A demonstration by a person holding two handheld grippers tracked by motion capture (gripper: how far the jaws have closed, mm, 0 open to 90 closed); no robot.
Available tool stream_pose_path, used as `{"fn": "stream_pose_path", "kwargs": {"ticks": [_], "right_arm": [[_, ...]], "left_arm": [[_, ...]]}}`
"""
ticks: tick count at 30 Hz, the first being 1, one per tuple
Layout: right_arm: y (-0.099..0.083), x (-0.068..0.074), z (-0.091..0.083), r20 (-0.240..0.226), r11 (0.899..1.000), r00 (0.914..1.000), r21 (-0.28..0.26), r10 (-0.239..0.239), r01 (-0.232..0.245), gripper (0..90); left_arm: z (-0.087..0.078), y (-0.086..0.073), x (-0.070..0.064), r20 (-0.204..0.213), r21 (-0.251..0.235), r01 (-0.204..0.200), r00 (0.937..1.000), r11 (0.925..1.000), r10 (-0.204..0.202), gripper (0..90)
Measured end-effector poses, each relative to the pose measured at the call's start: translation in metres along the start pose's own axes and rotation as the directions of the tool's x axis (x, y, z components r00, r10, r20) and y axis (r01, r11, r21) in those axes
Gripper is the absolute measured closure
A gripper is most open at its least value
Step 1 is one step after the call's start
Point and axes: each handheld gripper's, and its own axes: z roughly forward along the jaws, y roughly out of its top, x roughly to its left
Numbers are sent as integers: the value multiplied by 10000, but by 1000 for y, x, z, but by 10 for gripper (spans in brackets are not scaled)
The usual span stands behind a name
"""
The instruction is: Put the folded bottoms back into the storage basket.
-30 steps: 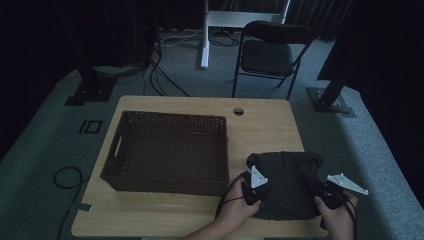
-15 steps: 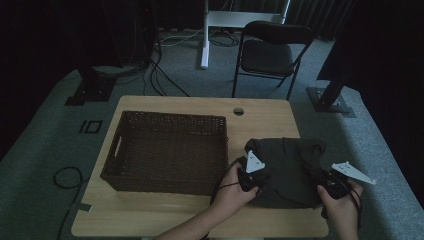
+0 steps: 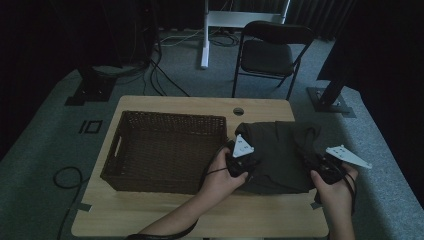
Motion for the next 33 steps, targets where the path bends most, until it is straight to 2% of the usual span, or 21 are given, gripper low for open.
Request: {"fn": "stream_pose_path", "kwargs": {"ticks": [6,11,25,33], "right_arm": [[15,18,8,-80,9996,9998,-213,-202,200,659],[25,30,17,-356,9993,9993,-359,-120,107,659],[42,71,45,-891,9989,9955,-360,-333,302,660],[47,94,61,-1164,9987,9926,-412,-358,312,659]], "left_arm": [[-16,6,16,-120,-167,67,9999,9998,-69,743],[-30,8,31,-258,-274,-101,9996,9996,94,742],[-66,6,67,-674,-245,-52,9977,9997,36,742],[-87,-2,85,-881,-375,-49,9961,9993,16,742]]}}
